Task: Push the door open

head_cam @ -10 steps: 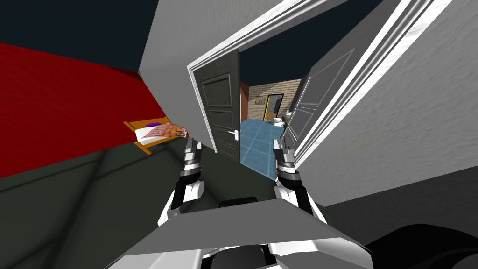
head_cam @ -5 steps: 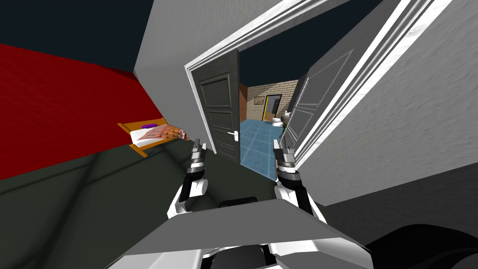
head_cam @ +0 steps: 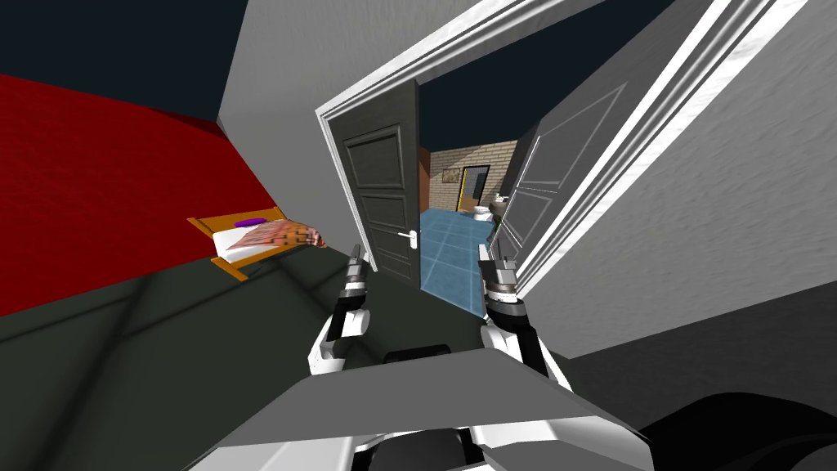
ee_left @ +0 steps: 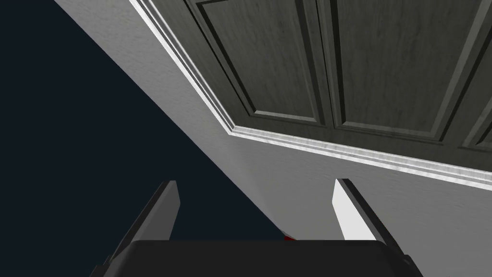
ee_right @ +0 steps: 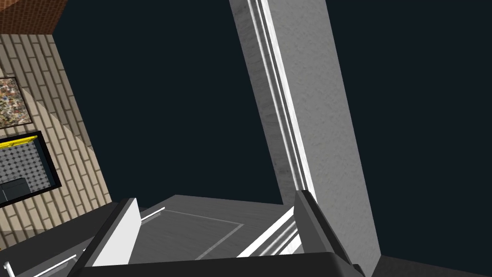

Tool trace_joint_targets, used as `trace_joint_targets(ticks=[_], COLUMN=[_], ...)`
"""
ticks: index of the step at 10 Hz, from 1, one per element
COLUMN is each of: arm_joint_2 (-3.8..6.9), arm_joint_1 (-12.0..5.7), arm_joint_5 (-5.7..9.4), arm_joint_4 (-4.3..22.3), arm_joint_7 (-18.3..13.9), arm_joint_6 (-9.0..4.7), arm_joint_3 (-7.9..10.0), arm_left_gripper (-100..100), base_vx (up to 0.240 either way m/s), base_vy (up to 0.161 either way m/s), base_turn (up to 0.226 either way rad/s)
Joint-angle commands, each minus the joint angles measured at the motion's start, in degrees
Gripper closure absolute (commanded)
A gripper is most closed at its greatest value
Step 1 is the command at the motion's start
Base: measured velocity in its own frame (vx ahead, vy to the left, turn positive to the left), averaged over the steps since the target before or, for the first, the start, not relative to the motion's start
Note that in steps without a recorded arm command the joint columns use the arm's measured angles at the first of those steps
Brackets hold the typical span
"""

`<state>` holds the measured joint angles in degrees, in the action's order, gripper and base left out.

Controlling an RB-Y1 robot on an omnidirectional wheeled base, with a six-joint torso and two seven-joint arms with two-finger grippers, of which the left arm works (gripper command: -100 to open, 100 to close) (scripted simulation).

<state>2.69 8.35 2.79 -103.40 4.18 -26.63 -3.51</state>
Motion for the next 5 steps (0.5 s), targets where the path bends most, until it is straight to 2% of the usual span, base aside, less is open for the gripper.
trace_joint_targets(ticks=[1, 2, 3, 5], arm_joint_2=[0.09, 0.23, 0.23, 0.45], arm_joint_1=[-1.14, -2.55, -2.55, -5.39], arm_joint_5=[0.04, 0.05, 0.05, 0.07], arm_joint_4=[2.1, 3.9, 4.6, 8.5], arm_joint_7=[-0.2, -0.6, -0.6, -1.3], arm_joint_6=[-0.09, -0.09, -0.09, -0.09], arm_joint_3=[-0.01, -0.31, -0.31, -0.91], arm_left_gripper=[-100, -100, -100, -100], base_vx=[0.038, 0.042, 0.038, 0.058], base_vy=[0.033, 0.029, 0.027, 0.045], base_turn=[-0.041, -0.057, -0.030, -0.075])
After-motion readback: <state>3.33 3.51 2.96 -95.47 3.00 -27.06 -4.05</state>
